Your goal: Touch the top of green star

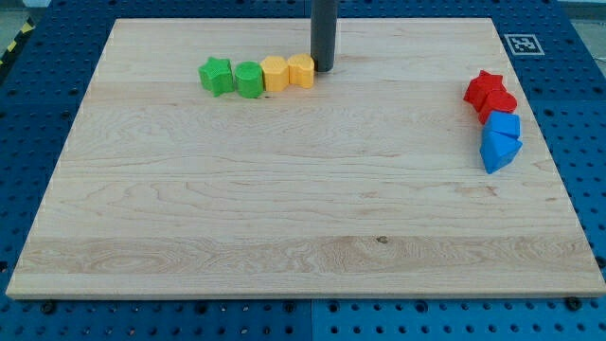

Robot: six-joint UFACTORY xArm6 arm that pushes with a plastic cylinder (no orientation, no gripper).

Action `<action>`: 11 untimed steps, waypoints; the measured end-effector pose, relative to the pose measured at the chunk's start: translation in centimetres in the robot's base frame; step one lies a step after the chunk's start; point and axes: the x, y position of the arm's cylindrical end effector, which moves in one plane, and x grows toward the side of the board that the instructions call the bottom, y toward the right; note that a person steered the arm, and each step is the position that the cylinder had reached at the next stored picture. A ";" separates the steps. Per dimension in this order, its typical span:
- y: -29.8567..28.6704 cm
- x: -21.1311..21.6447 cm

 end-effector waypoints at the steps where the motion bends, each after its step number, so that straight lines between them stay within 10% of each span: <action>1: 0.0 0.0; 7: -0.5 -3.4; 11: -13.6 -4.6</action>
